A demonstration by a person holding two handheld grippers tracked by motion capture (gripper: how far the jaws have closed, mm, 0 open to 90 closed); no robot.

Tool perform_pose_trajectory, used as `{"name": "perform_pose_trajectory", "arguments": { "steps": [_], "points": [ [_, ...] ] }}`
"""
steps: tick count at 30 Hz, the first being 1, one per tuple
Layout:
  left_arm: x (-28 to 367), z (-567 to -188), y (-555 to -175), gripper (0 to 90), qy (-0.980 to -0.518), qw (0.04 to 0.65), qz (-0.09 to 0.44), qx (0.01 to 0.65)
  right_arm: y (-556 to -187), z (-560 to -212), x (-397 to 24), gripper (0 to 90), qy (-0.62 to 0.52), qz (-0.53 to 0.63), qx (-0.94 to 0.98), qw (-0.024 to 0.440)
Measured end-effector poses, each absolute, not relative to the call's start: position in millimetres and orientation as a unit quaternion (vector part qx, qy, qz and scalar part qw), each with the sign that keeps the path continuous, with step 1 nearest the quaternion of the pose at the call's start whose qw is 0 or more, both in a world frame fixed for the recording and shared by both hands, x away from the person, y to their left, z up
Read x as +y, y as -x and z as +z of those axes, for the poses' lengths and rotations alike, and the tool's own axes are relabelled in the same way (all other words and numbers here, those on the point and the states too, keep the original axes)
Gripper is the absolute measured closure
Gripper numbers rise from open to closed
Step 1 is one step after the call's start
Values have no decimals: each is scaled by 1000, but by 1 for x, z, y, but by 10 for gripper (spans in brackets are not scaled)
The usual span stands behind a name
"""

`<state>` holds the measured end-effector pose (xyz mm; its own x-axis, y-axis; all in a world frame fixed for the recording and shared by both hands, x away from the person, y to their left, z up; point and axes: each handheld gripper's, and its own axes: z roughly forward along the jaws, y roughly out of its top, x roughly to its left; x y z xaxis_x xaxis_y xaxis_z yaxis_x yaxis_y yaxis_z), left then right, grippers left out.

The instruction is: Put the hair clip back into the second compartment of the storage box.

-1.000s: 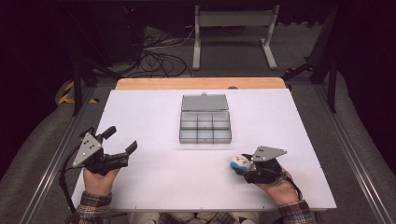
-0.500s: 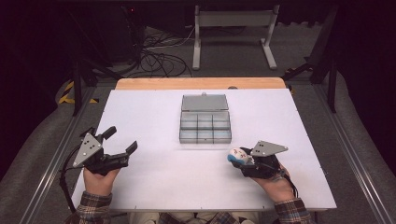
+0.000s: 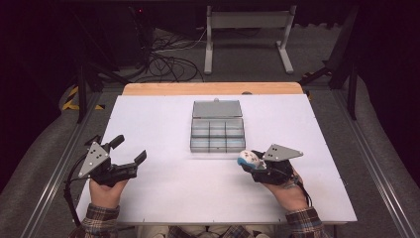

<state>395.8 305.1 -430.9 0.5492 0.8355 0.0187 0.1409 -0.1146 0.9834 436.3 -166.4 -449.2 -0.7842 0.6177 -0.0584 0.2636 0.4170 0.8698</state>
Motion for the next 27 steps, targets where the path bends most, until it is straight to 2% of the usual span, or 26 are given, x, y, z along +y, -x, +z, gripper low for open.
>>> {"name": "perform_pose_trajectory", "arguments": {
  "steps": [27],
  "points": [
    [308, -431, -395, 87, -675, 563, 310, 362, -459, -437, -137, 457, -273, 481, 809, 198]
  ]
}}
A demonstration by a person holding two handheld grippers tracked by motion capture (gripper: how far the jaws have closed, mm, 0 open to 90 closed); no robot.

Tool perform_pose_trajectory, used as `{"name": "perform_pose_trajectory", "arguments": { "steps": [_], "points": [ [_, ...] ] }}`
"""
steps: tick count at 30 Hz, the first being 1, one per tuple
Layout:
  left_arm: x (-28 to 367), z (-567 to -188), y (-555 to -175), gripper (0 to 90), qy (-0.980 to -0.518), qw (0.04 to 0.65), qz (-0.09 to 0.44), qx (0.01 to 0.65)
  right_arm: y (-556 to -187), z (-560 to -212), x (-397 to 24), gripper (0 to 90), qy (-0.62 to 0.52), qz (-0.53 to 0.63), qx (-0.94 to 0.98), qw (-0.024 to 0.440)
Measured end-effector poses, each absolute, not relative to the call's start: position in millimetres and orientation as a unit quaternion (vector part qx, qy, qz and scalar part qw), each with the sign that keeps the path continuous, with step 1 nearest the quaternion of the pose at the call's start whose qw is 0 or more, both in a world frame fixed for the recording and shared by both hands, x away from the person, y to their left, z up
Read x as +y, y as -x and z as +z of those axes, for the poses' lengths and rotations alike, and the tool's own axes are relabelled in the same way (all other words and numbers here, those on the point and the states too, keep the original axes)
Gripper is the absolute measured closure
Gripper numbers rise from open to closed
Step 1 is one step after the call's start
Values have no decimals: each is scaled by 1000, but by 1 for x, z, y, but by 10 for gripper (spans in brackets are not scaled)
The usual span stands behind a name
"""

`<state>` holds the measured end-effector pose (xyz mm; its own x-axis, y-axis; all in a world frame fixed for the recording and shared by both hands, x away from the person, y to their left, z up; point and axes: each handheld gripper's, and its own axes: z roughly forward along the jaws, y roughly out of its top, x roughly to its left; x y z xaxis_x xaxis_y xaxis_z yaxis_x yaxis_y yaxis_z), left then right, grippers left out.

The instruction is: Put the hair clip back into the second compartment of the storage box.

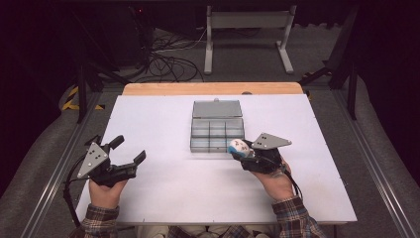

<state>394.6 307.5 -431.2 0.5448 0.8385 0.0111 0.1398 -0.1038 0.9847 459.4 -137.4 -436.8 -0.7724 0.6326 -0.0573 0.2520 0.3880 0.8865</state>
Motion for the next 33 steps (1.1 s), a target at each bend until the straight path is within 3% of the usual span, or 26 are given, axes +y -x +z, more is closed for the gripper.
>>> {"name": "perform_pose_trajectory", "arguments": {
  "steps": [33],
  "points": [
    [310, -432, -396, 91, -675, 563, 308, 364, -502, -429, -105, 458, -275, 466, 810, 225]
  ]
}}
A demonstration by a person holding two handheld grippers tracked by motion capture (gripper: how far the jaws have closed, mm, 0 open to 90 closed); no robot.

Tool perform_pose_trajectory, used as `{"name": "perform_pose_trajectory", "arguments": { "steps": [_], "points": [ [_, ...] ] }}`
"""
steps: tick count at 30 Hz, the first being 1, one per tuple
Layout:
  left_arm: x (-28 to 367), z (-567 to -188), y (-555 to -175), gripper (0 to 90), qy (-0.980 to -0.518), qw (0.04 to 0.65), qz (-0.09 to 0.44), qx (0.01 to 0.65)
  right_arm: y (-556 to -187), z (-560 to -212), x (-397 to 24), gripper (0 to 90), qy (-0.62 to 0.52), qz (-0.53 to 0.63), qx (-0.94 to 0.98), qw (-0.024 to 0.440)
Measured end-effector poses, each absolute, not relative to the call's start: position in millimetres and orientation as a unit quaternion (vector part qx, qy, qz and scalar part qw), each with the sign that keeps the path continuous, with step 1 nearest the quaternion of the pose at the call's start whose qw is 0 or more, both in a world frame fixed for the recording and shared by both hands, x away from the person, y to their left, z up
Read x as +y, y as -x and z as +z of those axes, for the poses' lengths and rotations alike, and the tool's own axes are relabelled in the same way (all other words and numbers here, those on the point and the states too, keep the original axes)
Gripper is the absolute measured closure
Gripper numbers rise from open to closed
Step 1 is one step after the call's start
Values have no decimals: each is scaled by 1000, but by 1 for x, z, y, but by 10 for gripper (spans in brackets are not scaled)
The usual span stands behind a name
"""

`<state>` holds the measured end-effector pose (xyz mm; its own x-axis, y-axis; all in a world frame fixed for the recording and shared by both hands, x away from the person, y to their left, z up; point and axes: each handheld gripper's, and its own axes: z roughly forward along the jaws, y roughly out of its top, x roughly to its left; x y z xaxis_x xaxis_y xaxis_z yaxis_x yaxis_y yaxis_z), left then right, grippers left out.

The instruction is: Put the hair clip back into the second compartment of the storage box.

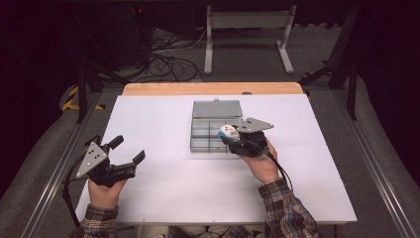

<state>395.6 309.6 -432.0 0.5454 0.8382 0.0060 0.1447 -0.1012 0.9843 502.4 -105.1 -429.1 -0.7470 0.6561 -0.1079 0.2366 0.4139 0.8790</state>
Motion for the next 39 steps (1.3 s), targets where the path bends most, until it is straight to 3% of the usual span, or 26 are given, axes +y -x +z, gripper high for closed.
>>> {"name": "perform_pose_trajectory", "arguments": {
  "steps": [21, 39],
  "points": [
    [312, -432, -395, 89, -669, 564, 317, 367, -533, -431, -86, 456, -278, 439, 818, 245],
    [314, -432, -396, 89, -669, 564, 313, 370, -561, -437, -69, 454, -284, 416, 833, 228]
  ]
}}
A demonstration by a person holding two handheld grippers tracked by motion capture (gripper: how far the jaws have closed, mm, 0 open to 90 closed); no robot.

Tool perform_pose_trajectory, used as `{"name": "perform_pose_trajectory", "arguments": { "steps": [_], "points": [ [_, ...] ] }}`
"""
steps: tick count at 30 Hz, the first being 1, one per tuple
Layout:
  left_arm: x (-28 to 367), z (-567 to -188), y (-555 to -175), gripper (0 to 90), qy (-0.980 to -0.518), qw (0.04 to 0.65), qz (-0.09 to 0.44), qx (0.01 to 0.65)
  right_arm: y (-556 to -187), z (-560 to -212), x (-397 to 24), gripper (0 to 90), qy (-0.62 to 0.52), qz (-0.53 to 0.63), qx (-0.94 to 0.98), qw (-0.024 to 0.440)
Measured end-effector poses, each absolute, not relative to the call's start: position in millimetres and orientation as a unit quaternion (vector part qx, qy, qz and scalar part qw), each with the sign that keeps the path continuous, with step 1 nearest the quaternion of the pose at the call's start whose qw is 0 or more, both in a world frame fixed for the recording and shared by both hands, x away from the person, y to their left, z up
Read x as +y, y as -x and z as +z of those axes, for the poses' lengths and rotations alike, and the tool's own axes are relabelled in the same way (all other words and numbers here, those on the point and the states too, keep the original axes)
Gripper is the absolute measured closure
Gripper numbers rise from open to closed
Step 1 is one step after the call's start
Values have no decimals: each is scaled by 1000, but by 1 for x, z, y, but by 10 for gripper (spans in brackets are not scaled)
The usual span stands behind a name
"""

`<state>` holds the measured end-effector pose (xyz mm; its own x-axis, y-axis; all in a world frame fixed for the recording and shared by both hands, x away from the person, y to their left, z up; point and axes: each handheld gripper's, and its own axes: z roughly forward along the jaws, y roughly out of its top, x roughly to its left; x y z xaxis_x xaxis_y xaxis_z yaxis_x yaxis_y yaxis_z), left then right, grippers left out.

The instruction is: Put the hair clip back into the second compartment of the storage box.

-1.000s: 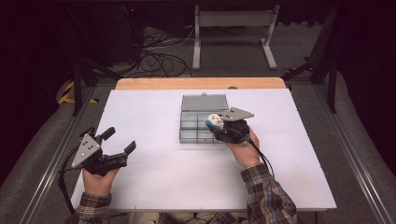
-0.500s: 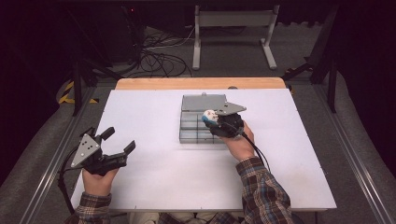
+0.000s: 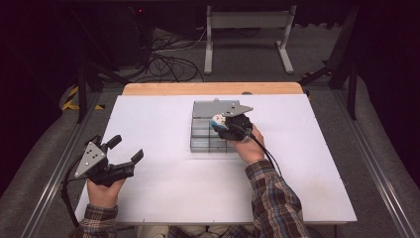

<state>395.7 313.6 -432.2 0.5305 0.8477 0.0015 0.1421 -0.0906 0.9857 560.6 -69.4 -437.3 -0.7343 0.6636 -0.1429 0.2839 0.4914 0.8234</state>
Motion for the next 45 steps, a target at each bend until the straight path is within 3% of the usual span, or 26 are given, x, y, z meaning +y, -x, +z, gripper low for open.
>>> {"name": "perform_pose_trajectory", "arguments": {
  "steps": [45],
  "points": [
    [314, -432, -396, 89, -667, 566, 313, 370, -582, -453, -45, 410, -313, 314, 870, 216]
  ]
}}
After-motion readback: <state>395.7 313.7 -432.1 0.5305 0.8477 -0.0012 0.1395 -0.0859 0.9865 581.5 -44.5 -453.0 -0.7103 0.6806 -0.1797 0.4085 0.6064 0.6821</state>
